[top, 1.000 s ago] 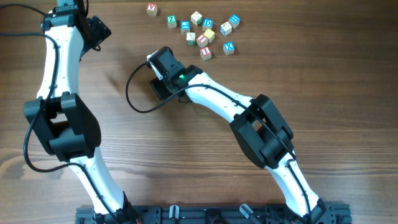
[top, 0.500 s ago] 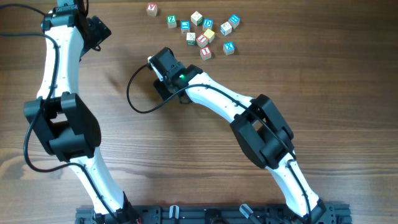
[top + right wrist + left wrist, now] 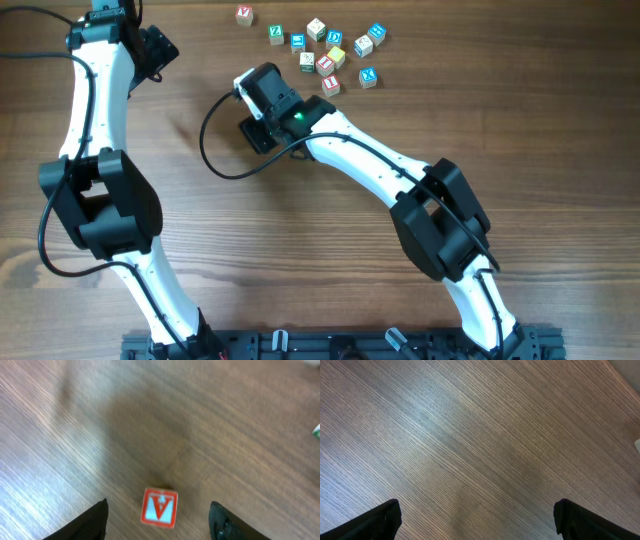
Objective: Form a circle
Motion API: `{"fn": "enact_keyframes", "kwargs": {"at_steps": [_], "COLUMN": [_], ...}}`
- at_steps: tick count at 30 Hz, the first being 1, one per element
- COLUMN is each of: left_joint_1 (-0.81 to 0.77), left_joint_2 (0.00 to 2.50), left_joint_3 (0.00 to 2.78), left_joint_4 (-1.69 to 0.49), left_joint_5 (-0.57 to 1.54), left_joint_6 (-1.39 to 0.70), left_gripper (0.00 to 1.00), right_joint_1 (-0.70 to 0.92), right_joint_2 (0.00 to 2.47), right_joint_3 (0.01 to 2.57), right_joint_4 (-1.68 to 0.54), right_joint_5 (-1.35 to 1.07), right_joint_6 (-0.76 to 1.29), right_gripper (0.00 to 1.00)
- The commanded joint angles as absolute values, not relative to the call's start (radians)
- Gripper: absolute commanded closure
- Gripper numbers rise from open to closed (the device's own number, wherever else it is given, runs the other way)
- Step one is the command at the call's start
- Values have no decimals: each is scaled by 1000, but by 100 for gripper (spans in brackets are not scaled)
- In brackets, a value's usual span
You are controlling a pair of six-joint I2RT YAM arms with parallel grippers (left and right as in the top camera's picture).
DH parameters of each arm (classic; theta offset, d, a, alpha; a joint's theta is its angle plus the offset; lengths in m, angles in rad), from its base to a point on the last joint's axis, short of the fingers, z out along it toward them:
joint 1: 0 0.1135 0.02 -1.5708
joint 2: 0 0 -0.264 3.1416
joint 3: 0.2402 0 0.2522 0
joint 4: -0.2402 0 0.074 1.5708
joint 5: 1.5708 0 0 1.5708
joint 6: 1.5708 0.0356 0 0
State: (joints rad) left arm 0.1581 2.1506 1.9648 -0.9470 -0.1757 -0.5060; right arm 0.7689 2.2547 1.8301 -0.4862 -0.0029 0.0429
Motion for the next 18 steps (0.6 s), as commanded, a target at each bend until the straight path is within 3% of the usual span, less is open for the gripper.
{"fn": "enact_keyframes", "kwargs": {"at_steps": [1, 7, 10, 18], "left_joint_1": [159, 159, 159, 159], "left_joint_2": [2147, 2147, 2147, 2147], "left_joint_3": [1975, 1975, 1975, 1975], "left_joint_4": [-948, -948, -948, -948], "left_joint_5": [-188, -188, -188, -188], "left_joint_6": [-501, -501, -501, -501], "left_gripper": [0, 0, 0, 0], "right_joint_1": [765, 765, 765, 765], "right_joint_2": [2247, 2300, 2307, 2318], "right_joint_3": [1763, 1724, 1723, 1707], "right_joint_4": [-423, -330, -325, -316], "right_joint_5": [0, 0, 0, 3], "right_joint_6": [27, 27, 27, 29], "right_gripper": [35, 32, 44, 42]}}
